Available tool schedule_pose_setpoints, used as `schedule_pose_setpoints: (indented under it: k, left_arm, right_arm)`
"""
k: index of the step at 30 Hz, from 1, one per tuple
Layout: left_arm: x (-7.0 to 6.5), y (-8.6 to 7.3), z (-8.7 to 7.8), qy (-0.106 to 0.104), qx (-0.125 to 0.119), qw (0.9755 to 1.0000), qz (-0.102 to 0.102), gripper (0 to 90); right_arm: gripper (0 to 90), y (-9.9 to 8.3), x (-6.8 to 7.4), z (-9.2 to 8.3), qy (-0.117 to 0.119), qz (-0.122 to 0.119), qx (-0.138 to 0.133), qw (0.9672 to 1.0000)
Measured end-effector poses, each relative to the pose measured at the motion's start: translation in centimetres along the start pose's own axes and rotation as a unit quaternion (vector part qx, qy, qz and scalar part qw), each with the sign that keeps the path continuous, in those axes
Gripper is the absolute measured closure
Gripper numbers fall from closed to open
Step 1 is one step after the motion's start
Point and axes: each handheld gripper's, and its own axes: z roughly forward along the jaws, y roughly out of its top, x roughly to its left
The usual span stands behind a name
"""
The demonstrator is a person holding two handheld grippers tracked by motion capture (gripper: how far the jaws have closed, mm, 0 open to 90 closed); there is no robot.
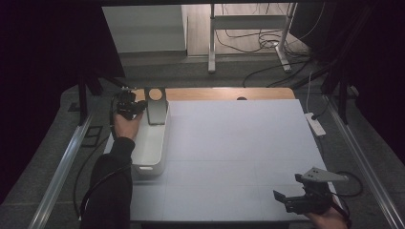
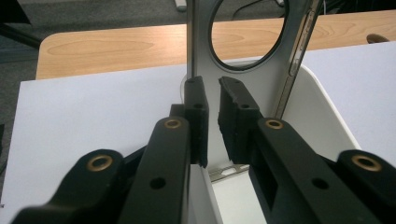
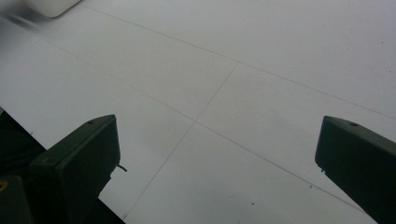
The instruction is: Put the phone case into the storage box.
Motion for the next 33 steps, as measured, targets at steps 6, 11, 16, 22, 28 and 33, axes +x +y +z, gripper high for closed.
schedule_pose_setpoints:
  k: [6,11,16,22,28,33]
  left_arm:
    - [0.13,-0.12,-0.10,-0.003,0.003,1.0000,0.003,67.6]
    - [0.22,-0.07,-0.06,0.000,0.006,1.0000,0.002,51.4]
    - [0.18,-0.07,-0.10,-0.005,0.008,0.9999,0.006,40.5]
    - [0.41,-0.19,-0.29,-0.012,0.012,0.9998,0.010,33.9]
    - [0.57,-0.36,-0.55,-0.032,0.002,0.9994,0.009,21.5]
    - [0.79,-0.38,-0.74,-0.051,0.007,0.9987,0.005,16.7]
  right_arm:
    - [0.2,0.01,0.01,0.02,0.000,0.000,0.001,1.0000]
    - [0.3,0.02,0.02,0.05,-0.001,0.000,0.002,1.0000]
    - [0.2,0.01,0.01,0.05,0.000,0.000,0.001,1.0000]
    - [0.2,0.01,-0.01,0.05,0.000,0.001,0.000,1.0000]
    - [0.2,0.02,0.00,0.08,0.001,0.001,0.002,1.0000]
    - [0.2,0.02,-0.01,0.08,0.000,0.001,0.002,1.0000]
